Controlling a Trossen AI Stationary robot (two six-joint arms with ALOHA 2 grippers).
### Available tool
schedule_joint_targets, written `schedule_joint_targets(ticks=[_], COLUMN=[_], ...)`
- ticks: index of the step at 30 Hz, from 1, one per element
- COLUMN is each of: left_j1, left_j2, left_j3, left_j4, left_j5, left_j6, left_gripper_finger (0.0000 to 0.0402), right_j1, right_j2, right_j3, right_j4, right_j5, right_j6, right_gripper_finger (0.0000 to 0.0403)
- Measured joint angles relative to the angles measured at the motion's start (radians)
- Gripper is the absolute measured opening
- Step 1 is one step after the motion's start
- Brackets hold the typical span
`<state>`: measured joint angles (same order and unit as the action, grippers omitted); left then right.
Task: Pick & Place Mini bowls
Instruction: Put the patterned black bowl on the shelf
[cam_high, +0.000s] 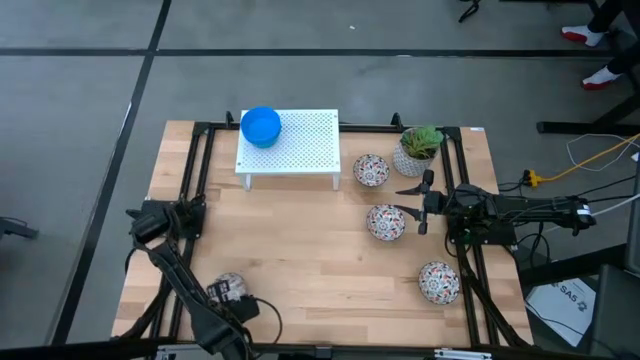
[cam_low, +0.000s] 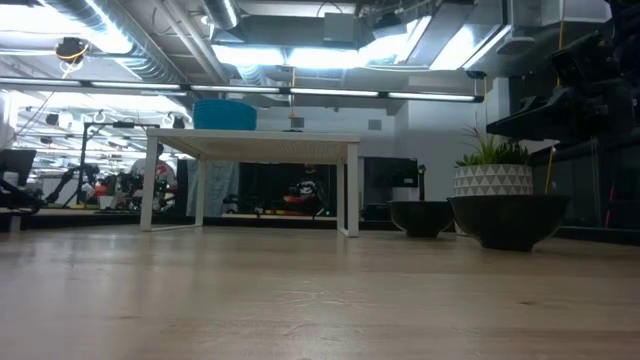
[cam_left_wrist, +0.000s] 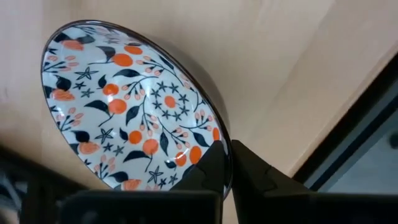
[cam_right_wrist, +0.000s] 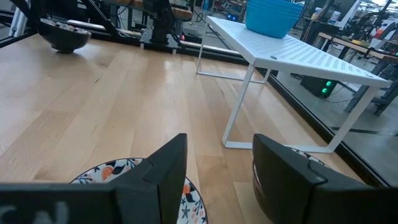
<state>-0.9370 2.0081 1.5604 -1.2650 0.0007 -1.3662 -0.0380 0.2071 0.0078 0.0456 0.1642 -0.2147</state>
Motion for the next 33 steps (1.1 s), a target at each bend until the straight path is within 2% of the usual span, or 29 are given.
schedule_joint_targets(ticks=[6, 14, 33], left_j1=[0.027, 0.082, 0.263], left_j2=[-0.066, -0.144, -0.173], left_j3=[0.0, 0.0, 0.0], left_j4=[-0.013, -0.016, -0.018], left_j5=[-0.15, -0.316, -0.317], left_j6=[0.047, 0.205, 0.708], left_gripper_finger=[0.0005, 0.0005, 0.0004], right_j1=[0.0, 0.0, 0.0], right_j2=[0.0, 0.0, 0.0], right_j3=[0.0, 0.0, 0.0], right_j4=[0.0, 0.0, 0.0], right_j5=[0.0, 0.0, 0.0], right_j6=[0.0, 0.0, 0.0], right_gripper_finger=[0.0182, 0.0182, 0.0182])
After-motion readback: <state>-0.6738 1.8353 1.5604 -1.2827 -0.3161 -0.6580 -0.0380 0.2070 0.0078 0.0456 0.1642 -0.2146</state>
